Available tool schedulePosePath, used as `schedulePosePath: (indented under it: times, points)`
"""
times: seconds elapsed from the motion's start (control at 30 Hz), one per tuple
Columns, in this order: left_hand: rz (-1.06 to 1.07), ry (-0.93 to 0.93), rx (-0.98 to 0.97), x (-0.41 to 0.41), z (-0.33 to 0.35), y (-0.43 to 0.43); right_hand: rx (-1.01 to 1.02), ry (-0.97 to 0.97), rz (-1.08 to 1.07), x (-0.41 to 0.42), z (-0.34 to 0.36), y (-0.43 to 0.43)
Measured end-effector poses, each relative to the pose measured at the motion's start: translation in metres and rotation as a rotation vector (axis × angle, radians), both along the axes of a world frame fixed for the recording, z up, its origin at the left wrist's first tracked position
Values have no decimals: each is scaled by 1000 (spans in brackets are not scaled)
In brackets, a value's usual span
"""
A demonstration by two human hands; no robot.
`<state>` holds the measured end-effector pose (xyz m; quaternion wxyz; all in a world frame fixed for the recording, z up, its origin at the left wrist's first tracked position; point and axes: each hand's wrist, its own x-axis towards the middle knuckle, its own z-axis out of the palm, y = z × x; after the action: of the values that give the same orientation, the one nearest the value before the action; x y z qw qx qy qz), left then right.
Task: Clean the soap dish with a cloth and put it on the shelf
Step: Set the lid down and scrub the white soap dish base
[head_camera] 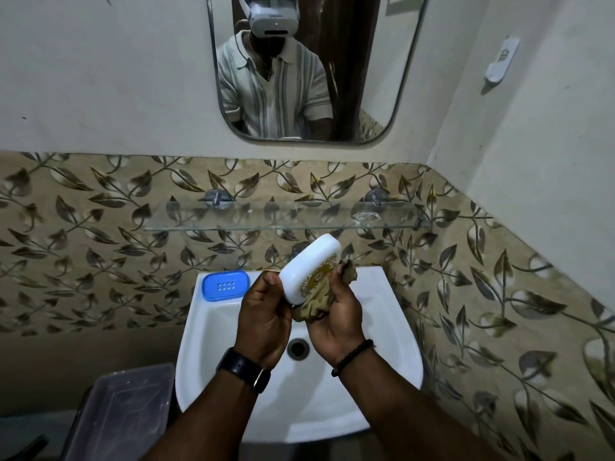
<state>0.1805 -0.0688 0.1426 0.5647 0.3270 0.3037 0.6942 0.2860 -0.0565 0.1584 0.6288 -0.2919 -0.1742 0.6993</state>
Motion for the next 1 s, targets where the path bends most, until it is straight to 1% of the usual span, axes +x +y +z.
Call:
schedulePosePath:
  times: [0.07, 0.13, 0.17, 0.23, 0.27, 0.33, 0.4, 0.47, 0.53, 0.6, 0.63, 0.67, 0.7, 0.73, 0.77, 0.83, 0.87, 0.9, 0.93, 1.0]
  points:
    - [30, 156, 23, 1, -3, -3, -1, -46, 2, 2, 4, -1]
    - [70, 338, 65, -3, -9, -5, 43, -157, 6, 10, 7, 4]
    - [75, 385, 74, -7, -9, -5, 78, -227, 14, 17, 9, 7]
    - [92, 406, 71, -18, -4, -5, 181, -468, 68, 32, 13, 15]
    - [100, 417, 56, -24, 1, -4, 263, -616, 117, 39, 14, 18]
    - [66, 442, 22, -33, 15, 2, 421, -853, 237, 48, 16, 23]
    - [-28, 538, -2, -39, 27, 9, 551, -1012, 331, 54, 18, 27]
    - [-142, 649, -36, -45, 37, 15, 652, -1144, 360, 59, 21, 33]
    - [-208, 645, -64, -47, 42, 17, 765, -1284, 301, 61, 23, 40]
    - [-193, 573, -73, -44, 42, 17, 871, -1401, 122, 57, 22, 44]
    - [-178, 527, -73, -41, 40, 17, 908, -1429, 22, 54, 22, 45]
    - [-162, 475, -71, -38, 37, 15, 906, -1431, -61, 52, 20, 46]
    - [-145, 417, -70, -33, 34, 13, 861, -1419, -130, 52, 18, 47]
    - [-124, 360, -65, -30, 30, 11, 761, -1350, -171, 50, 15, 47]
    - [-98, 307, -52, -26, 27, 9, 606, -1206, -183, 48, 12, 45]
    - [-37, 226, -7, -19, 21, 6, 296, -686, -118, 39, 6, 38]
    - [-11, 204, 11, -15, 17, 5, 197, -433, -75, 33, 5, 33]
    - [15, 196, 25, -12, 14, 4, 135, -271, -51, 29, 1, 29]
    - [42, 208, 35, -9, 10, 4, 96, -187, -37, 26, -2, 26]
    - [94, 277, 41, -7, 1, 4, 70, -142, -33, 23, -4, 21]
